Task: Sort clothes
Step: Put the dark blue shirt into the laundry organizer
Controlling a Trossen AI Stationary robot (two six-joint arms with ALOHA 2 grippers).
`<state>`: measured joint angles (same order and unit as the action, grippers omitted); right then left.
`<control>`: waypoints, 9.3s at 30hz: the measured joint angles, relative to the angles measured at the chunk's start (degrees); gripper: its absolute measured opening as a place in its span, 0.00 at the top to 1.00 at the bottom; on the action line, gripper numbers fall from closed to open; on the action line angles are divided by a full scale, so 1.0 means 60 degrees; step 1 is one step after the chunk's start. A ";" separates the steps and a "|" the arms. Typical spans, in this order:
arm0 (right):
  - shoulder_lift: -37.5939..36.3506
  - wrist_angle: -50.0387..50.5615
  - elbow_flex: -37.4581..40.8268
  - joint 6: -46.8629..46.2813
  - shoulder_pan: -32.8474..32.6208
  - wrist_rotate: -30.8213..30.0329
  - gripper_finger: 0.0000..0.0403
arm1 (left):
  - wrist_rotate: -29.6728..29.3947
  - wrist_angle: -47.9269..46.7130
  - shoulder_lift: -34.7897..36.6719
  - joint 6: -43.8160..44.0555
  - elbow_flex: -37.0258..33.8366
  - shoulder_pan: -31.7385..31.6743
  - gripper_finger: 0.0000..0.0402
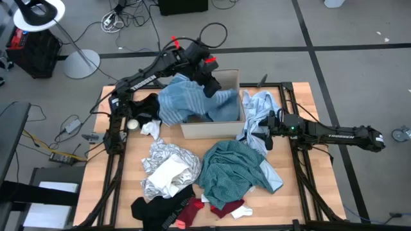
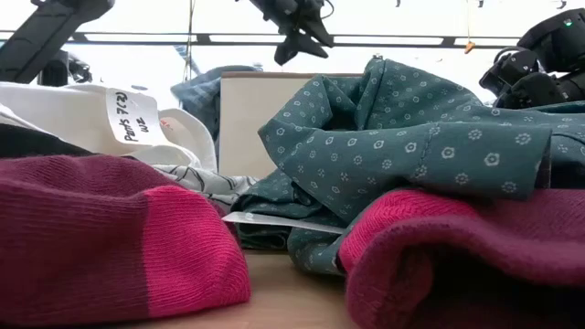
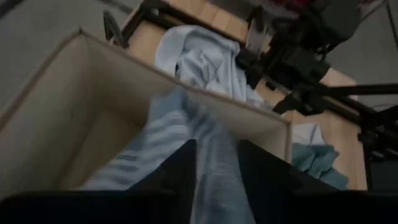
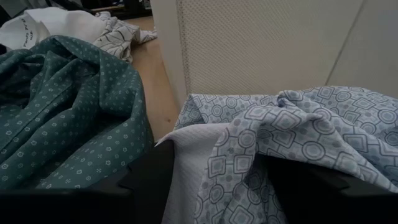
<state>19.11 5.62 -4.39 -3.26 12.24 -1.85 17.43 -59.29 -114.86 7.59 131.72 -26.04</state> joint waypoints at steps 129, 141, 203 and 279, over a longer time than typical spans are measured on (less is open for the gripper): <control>0.0002 0.0002 -0.0002 0.0000 -0.0002 0.0001 0.37 | -0.3294 0.8968 1.4376 0.1883 -1.6746 0.0028 0.87; 0.0000 0.0002 0.0002 0.0002 0.0001 0.0001 0.37 | -0.4550 0.8953 1.4267 0.2372 -1.7135 0.0028 0.45; 0.0000 0.0003 0.0000 -0.0002 0.0000 0.0001 0.37 | -0.2103 1.4594 0.7443 0.0488 -1.7395 -0.1276 0.99; 0.0000 -0.0150 -0.0002 0.0000 -0.0002 -0.0003 0.37 | -0.1633 0.3375 0.1654 -0.0985 -0.5868 0.0502 0.66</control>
<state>19.11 4.72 -4.40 -3.26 12.23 -1.87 7.64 -39.04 -104.93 1.68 96.51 -23.03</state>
